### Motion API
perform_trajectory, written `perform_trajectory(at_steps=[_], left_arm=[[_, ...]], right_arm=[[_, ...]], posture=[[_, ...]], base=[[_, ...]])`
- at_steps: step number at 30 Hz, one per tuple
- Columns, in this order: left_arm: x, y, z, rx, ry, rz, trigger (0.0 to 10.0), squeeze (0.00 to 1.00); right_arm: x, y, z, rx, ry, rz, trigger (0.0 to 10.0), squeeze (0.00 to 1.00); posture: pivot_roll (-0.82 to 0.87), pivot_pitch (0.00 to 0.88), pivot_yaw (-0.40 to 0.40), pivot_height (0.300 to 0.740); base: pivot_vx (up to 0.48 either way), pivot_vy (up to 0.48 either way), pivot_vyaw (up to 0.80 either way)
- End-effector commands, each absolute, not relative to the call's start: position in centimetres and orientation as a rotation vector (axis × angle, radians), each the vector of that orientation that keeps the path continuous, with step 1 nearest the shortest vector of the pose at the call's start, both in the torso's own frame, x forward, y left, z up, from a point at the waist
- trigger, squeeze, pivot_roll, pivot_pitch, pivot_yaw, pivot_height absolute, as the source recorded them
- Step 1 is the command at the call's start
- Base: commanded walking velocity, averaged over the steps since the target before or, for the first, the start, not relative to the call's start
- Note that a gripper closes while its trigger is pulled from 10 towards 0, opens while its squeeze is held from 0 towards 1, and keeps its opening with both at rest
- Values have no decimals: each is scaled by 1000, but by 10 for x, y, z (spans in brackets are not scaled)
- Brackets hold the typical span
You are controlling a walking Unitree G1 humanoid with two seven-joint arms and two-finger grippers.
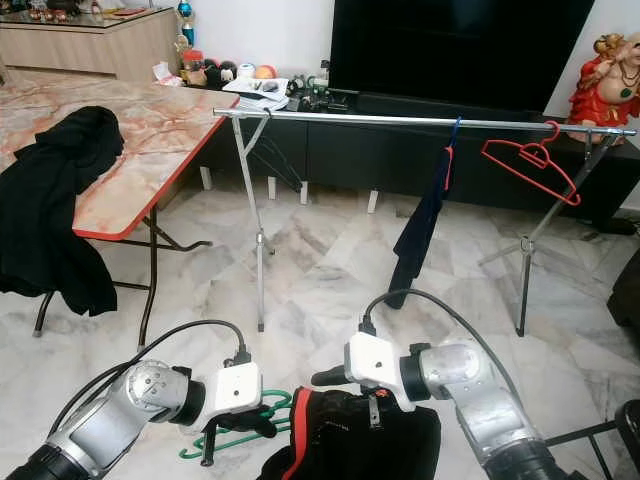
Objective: Hang hanger
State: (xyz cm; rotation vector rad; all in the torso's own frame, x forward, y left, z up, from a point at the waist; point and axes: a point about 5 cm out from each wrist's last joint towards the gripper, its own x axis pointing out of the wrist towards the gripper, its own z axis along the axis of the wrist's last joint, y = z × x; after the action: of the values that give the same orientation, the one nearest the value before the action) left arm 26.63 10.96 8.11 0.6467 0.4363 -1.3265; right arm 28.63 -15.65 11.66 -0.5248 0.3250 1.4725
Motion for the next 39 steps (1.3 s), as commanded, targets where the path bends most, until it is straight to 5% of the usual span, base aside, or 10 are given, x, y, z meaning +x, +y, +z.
perform_trajectory(at_steps=[1,11,13,14,15,16,33,34,35,39], left_arm=[[267,113,83,621,434,-1312,0,0],[269,118,81,609,430,-1275,0,0],[270,116,82,606,426,-1276,0,0],[270,115,83,599,420,-1278,0,0],[270,115,83,594,417,-1278,0,0],[270,116,84,588,414,-1278,0,0],[271,171,100,535,461,-1188,0,0],[272,171,103,528,452,-1189,0,0],[272,171,107,520,440,-1200,0,0],[272,169,117,521,420,-1261,0,0]], right_arm=[[289,-163,129,-546,295,1465,10000,1000],[286,-180,126,-527,324,1397,10000,1000],[283,-181,122,-526,341,1403,10000,922],[280,-181,120,-526,352,1411,10000,392],[279,-182,119,-527,356,1412,10000,392],[279,-184,118,-541,361,1400,10000,0],[283,-278,131,-566,457,1002,10000,0],[281,-278,128,-550,467,1019,10000,365],[277,-277,125,-522,481,1047,10000,1000],[271,-274,115,-497,509,1096,10000,1000]], posture=[[-8,0,-73,740],[-19,0,-77,740],[-17,0,-78,740],[-18,0,-78,740],[-18,0,-78,740],[-20,0,-79,740],[-30,0,-65,740],[-27,0,-66,740],[-26,0,-66,740],[-20,0,-67,740]], base=[[0,0,0],[0,0,0],[0,0,0],[0,0,0],[0,0,0],[0,0,0],[0,0,0],[0,0,0],[0,0,0],[0,0,0]])
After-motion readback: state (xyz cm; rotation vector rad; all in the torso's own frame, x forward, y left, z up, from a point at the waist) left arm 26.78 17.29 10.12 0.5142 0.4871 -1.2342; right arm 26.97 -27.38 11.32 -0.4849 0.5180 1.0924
